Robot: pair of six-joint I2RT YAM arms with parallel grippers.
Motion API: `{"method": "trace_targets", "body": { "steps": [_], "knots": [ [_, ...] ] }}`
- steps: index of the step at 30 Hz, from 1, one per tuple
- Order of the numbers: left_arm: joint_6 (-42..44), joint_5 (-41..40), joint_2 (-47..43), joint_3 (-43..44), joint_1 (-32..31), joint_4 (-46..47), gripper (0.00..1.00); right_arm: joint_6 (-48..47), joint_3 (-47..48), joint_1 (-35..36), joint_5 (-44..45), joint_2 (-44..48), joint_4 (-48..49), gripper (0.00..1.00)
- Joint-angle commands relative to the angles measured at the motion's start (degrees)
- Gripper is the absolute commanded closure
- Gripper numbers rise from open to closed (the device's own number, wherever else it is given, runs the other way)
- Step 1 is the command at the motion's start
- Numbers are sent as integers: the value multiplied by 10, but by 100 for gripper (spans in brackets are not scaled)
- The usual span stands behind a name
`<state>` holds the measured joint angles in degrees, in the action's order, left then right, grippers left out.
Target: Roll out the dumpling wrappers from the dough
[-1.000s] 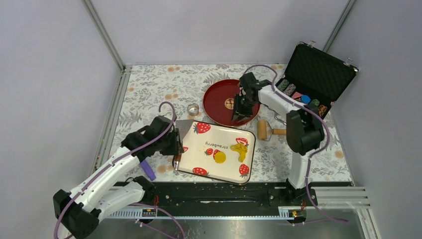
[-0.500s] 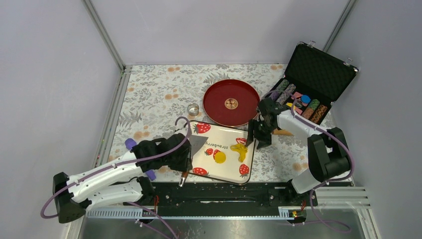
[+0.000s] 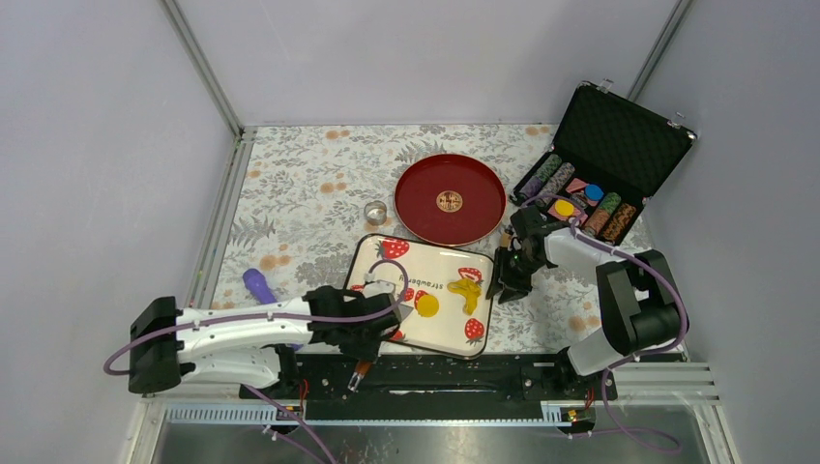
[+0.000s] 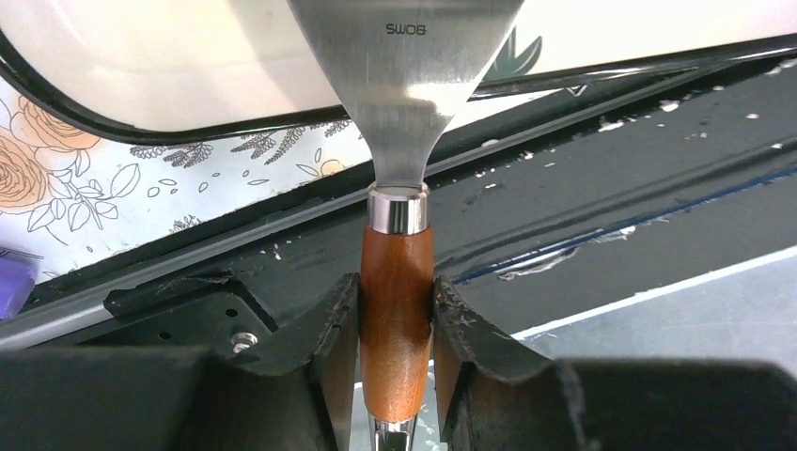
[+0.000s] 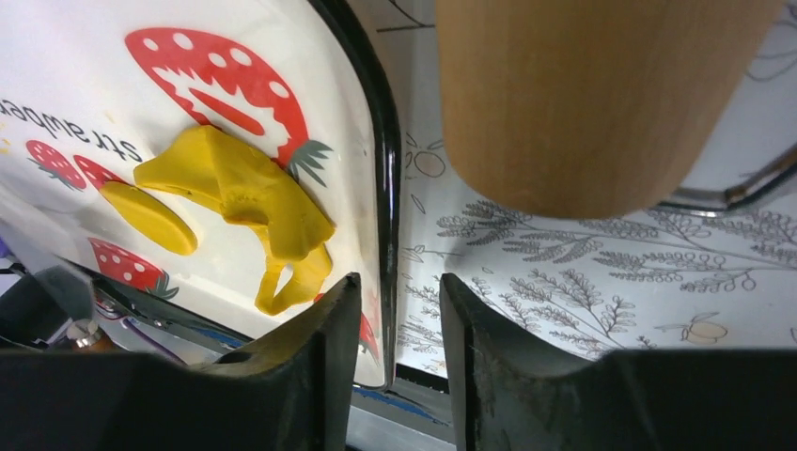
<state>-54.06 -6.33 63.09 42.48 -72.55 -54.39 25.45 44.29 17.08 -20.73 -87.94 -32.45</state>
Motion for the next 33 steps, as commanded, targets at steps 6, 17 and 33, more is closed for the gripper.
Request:
{"method": "trace_targets", "body": {
  "steps": [6,17,33],
  "knots": [
    [18,9,82,24,-11,42,100,-9,4,-4,-23,-21,24,63],
    [62,35,147,65,-14,41,100,-16,-3,-4,-23,-27,26,68],
    [61,51,156,85,-39,11,100,-22,-6,-4,-24,-28,26,70]
  ]
}}
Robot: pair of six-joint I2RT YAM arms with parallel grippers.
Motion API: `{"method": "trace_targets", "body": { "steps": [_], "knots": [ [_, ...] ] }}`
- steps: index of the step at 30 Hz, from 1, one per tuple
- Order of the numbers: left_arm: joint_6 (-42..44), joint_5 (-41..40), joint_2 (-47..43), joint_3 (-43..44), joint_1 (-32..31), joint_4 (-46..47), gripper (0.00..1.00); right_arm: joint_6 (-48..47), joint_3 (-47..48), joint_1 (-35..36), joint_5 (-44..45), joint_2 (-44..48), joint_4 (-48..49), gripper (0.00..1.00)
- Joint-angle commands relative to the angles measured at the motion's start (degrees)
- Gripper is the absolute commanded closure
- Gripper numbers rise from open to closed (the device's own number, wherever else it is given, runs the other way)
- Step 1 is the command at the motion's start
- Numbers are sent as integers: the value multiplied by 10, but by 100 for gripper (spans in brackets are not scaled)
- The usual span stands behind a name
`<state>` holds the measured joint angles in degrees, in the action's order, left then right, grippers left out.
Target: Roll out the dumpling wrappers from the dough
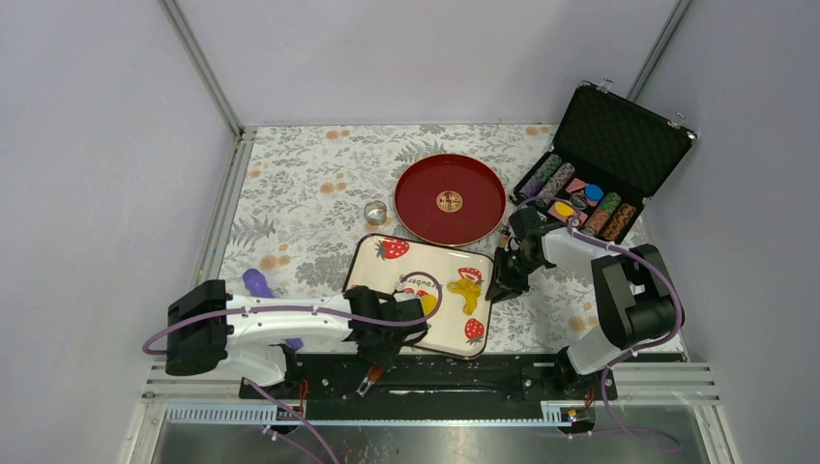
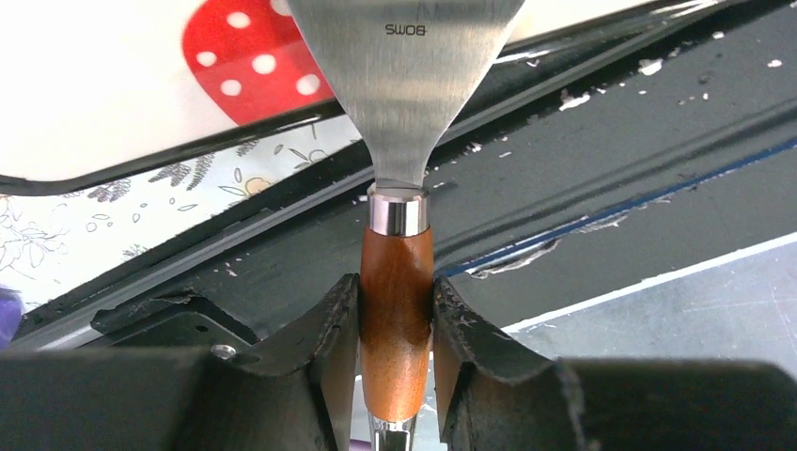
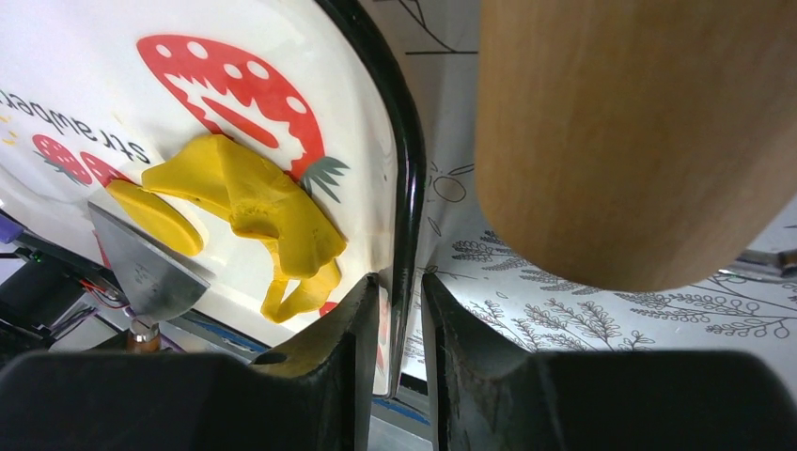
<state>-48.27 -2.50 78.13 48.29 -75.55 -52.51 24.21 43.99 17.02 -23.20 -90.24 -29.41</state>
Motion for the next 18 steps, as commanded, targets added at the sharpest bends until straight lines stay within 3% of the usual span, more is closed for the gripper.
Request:
{"method": "trace_targets", "body": {
  "steps": [1,18],
  "knots": [
    [3,13,9,28,-10,-8,100,-10,-4,-3,1,-6,-5,70],
    [17,22,79,90,-9,-77,100,-12,-10,-4,-2,-4,-4,71]
  ]
}}
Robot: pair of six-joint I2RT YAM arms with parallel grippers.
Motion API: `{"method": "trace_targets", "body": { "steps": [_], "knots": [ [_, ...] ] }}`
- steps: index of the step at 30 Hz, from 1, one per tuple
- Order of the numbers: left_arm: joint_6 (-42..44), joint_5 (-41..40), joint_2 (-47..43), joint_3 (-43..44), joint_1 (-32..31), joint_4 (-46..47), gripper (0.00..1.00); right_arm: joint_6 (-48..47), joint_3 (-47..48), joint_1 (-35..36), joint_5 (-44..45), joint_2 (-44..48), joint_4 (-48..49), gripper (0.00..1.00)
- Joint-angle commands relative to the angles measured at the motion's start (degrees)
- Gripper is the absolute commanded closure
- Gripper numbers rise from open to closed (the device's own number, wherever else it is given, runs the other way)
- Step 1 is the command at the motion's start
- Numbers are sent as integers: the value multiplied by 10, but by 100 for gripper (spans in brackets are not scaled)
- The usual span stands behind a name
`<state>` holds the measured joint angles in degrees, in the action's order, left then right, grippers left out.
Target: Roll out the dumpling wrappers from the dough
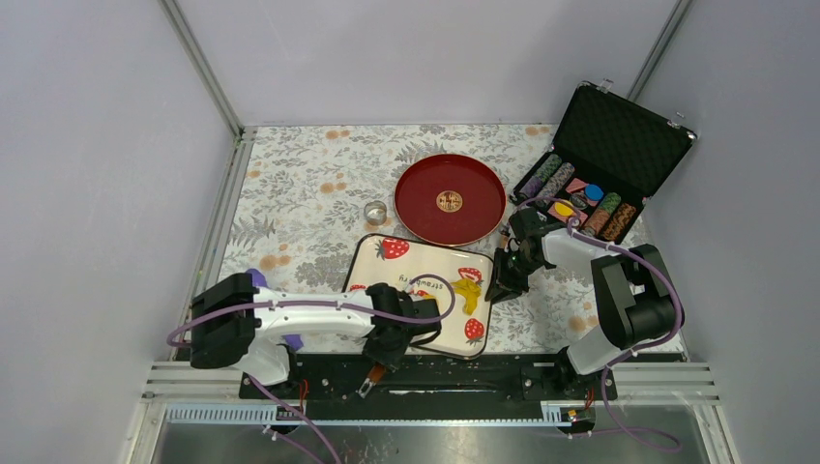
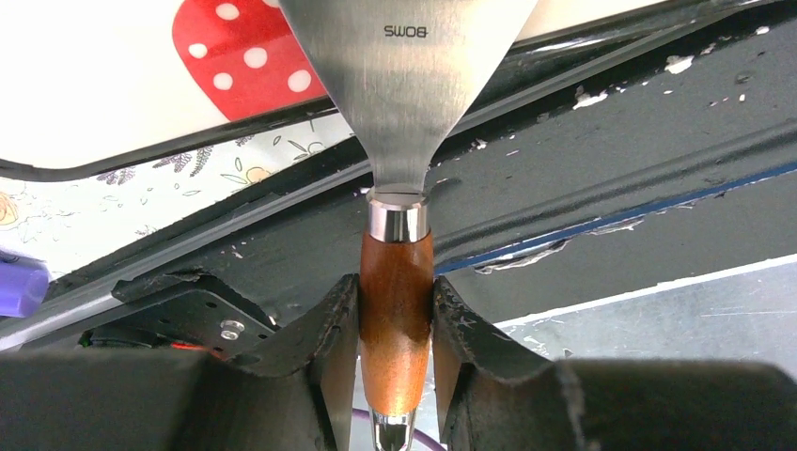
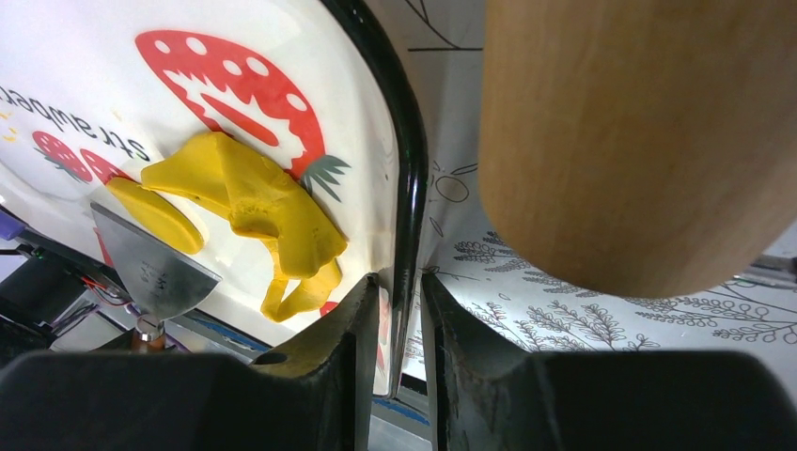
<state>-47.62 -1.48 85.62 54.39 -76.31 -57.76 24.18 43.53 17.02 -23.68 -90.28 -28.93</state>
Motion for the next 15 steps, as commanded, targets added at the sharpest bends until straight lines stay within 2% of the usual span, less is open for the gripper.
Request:
{"method": "trace_targets", "body": {
  "steps": [1,15],
  "knots": [
    [14,12,8,33,-1,-27,100,-12,-5,-3,3,-4,-8,71],
    [58,54,50,63,23,-17,100,-13,-10,-3,-4,-7,-4,71]
  ]
}}
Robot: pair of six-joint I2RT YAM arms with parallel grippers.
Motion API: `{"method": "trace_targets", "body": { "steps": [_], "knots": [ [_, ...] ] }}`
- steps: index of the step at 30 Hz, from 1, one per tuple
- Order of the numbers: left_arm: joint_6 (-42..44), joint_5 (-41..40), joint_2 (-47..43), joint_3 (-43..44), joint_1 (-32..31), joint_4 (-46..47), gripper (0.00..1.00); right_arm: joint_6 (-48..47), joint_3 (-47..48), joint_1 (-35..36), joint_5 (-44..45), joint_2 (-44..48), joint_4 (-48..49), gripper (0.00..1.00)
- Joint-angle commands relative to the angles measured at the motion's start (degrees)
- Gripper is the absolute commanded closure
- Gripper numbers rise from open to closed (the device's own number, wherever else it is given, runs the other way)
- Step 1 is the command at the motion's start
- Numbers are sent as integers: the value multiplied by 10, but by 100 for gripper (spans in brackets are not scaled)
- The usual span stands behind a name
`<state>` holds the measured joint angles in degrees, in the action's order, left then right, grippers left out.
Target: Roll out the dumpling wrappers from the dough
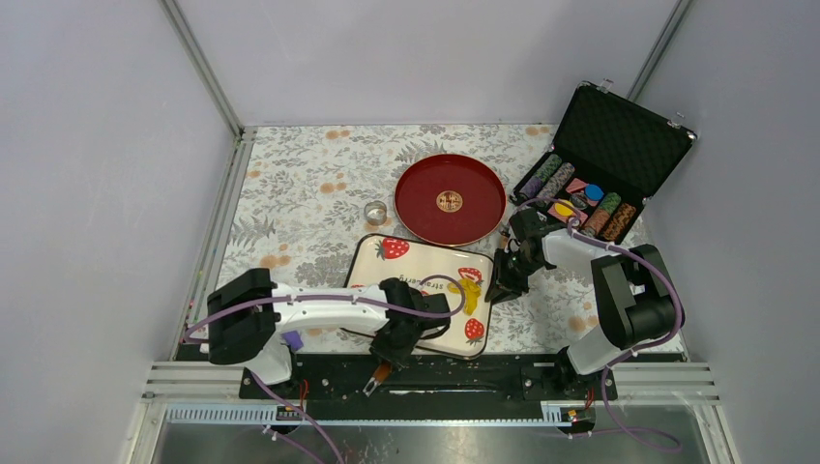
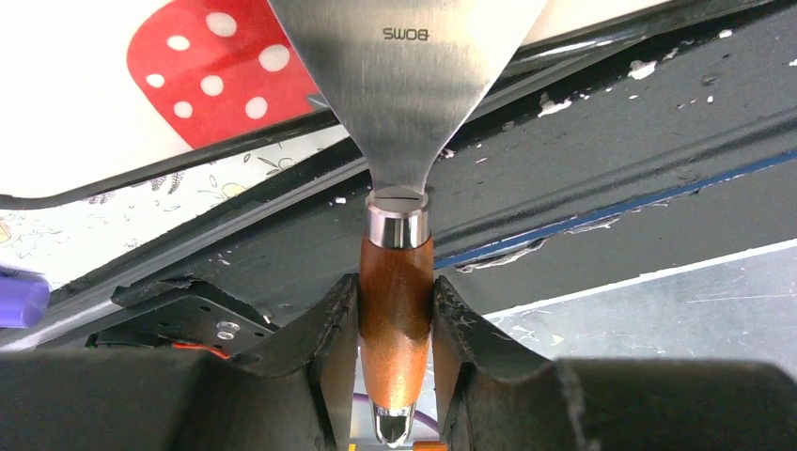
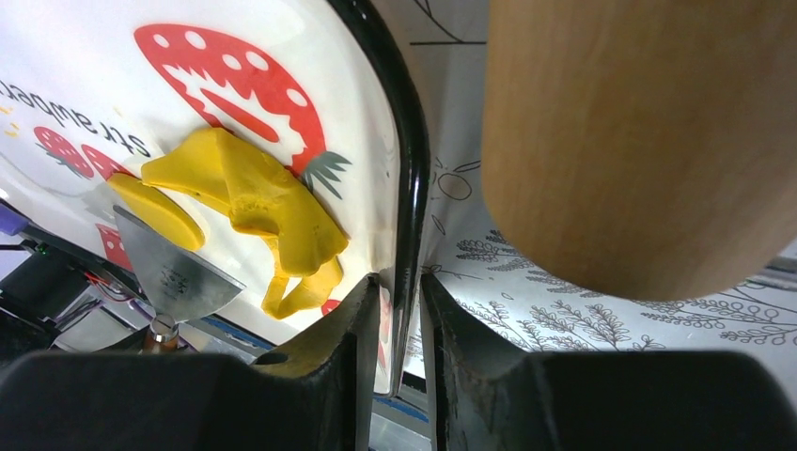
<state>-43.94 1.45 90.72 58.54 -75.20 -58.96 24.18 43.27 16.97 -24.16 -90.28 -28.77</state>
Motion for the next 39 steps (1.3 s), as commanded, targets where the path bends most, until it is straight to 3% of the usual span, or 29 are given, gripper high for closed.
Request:
{"method": "trace_targets", "body": {
  "steps": [1,27,39],
  "knots": [
    [23,26,-1,22,15,-5,100,-13,-7,-3,1,-6,-5,71],
    [61,17,58,75,45,-19,100,-13,-11,-3,-4,-9,-3,70],
    [45,26,8,38,50,-38,100,-13,-13,-3,-7,-6,-4,70]
  ]
}}
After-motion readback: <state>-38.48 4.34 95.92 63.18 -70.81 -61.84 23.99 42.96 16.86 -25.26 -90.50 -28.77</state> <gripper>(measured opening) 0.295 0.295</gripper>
